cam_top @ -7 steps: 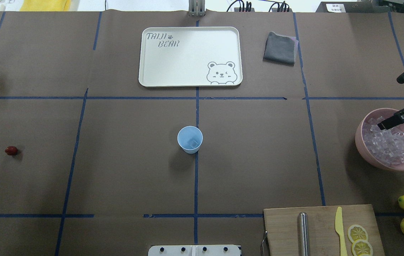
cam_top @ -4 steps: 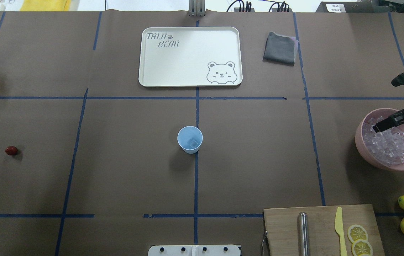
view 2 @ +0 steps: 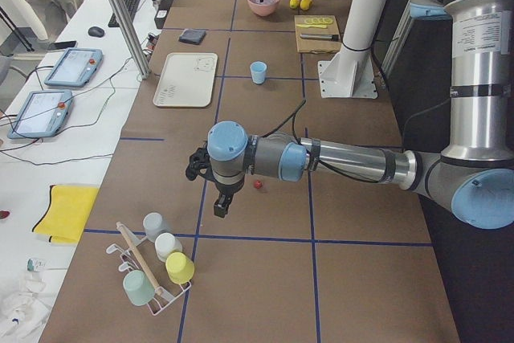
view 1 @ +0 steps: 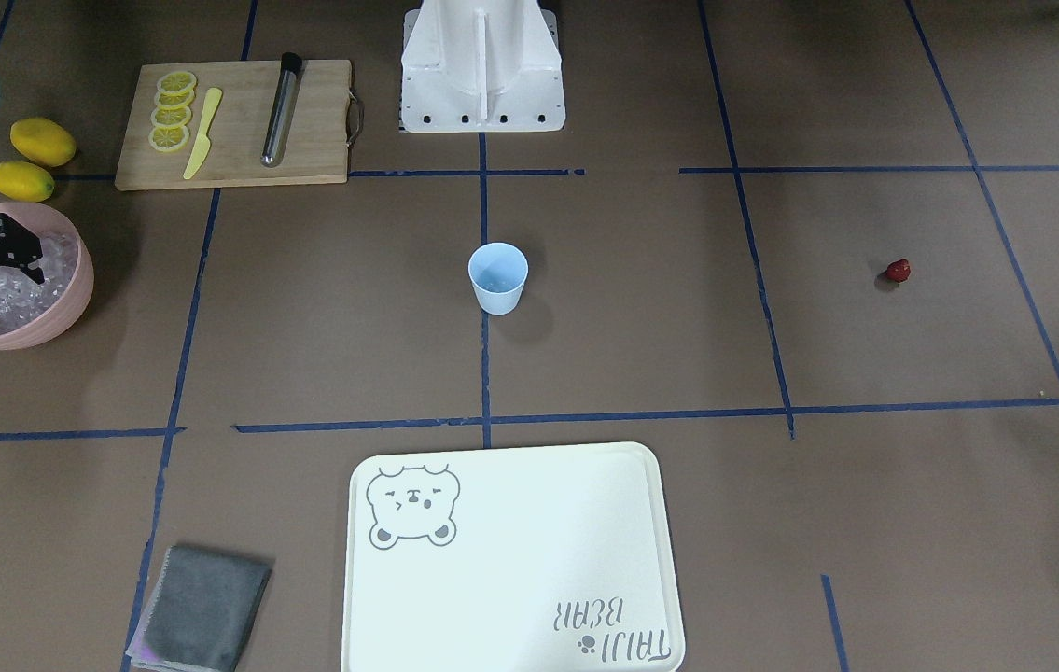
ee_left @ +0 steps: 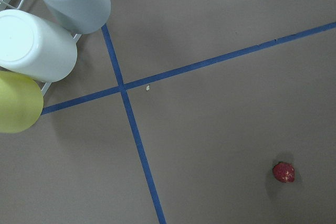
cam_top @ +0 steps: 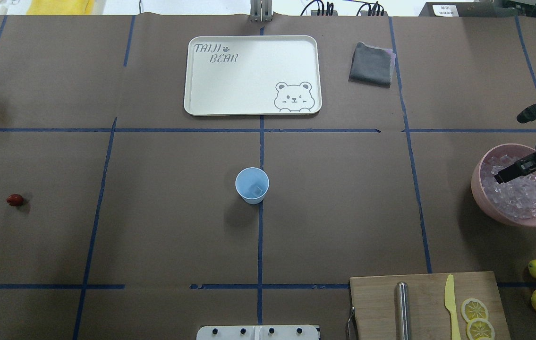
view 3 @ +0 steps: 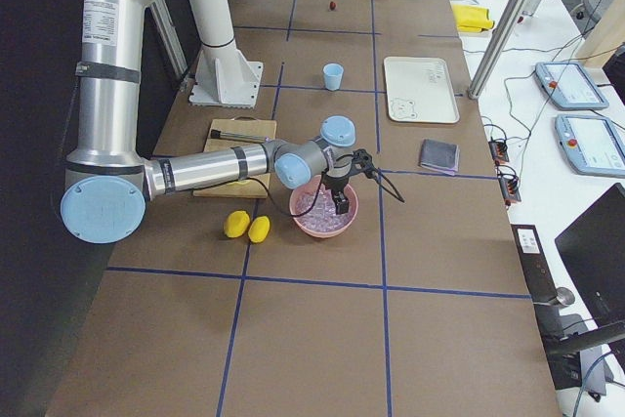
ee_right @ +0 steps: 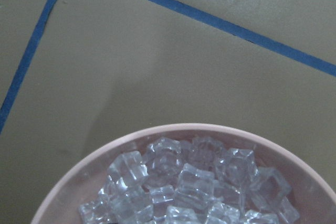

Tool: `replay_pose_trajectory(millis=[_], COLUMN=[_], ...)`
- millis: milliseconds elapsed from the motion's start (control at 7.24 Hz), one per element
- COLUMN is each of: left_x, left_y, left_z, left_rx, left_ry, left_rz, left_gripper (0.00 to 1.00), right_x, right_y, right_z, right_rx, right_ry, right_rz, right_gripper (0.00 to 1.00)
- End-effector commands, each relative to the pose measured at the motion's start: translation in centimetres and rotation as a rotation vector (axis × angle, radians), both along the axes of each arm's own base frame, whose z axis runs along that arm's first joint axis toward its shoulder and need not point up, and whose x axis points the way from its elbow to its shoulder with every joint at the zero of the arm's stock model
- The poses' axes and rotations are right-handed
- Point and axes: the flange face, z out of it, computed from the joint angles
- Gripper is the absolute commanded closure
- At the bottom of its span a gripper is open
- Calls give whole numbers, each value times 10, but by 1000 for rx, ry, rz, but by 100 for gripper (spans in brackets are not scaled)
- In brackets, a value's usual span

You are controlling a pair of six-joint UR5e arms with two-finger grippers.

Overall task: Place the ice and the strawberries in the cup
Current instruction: 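Lower the right gripper into the bowl and grasp another ice cube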

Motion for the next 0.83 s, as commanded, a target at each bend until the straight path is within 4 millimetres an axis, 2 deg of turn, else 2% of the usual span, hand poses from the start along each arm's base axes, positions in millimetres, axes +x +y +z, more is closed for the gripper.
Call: replay_pose_trajectory(millis=[0, 138, 276, 414, 691], left_x=[0, 1, 1, 2, 1], left_y=[0, 0, 0, 0, 0], left_z=[0, 0, -1, -1, -2], left_rx=[0, 0, 2, 0, 3], left_ry=[0, 0, 0, 0, 0], left_rz=[1, 2, 2, 3, 2], left_gripper=[0, 0, 0, 0, 0], right_x=[-1, 0, 1, 1, 5], right_y=[5, 6, 6, 7, 12], right_z=[5, 7, 7, 1, -4], right_rx=[-10, -13, -13, -4, 5], right_ry=[6, 8, 7, 2, -3], right_rz=[-6, -7, -7, -7, -7], right_gripper=[34, 68, 86, 96, 97])
